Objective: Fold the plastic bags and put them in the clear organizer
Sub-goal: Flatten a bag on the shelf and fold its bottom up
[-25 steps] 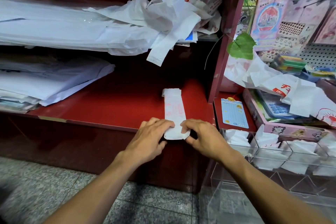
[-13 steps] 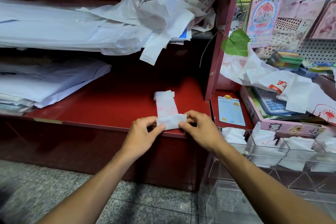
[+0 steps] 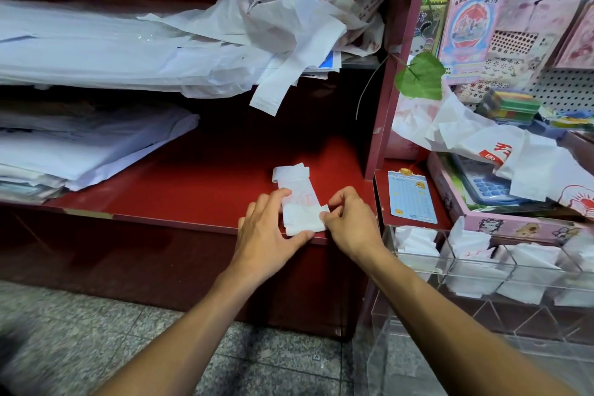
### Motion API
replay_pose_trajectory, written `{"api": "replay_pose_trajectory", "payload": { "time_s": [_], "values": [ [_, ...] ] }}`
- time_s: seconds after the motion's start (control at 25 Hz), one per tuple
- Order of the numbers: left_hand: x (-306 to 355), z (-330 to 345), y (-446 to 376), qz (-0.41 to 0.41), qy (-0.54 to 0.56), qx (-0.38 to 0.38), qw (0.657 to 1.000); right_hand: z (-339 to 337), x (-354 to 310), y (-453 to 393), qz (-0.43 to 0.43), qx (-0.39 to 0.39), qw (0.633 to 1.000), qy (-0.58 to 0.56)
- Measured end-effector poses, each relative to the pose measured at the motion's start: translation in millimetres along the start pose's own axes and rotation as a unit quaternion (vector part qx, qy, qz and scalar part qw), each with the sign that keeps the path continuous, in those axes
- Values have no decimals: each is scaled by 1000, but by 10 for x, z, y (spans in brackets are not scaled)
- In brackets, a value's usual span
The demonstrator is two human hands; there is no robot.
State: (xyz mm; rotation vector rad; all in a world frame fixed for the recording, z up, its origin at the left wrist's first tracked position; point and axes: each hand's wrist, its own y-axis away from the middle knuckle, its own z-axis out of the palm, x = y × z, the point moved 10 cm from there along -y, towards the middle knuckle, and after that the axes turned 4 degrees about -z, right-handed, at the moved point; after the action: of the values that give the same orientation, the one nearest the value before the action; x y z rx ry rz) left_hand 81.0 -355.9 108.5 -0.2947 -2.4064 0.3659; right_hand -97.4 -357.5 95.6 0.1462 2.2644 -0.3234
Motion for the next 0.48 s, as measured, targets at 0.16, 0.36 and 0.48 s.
{"api": "replay_pose_trajectory", "payload": {
  "time_s": [0.16,0.36,0.48],
  "values": [
    [20,206,55,81,-157,-65,982,-22,-17,-55,5,-3,1000,10],
    [-16,167,39,100,-116,-48,987,11,-187,4,-117,-42,989,77],
    [-69,64,10,102,-40,-28,994,174,-244,131,-209,-177,949,154]
  ]
}}
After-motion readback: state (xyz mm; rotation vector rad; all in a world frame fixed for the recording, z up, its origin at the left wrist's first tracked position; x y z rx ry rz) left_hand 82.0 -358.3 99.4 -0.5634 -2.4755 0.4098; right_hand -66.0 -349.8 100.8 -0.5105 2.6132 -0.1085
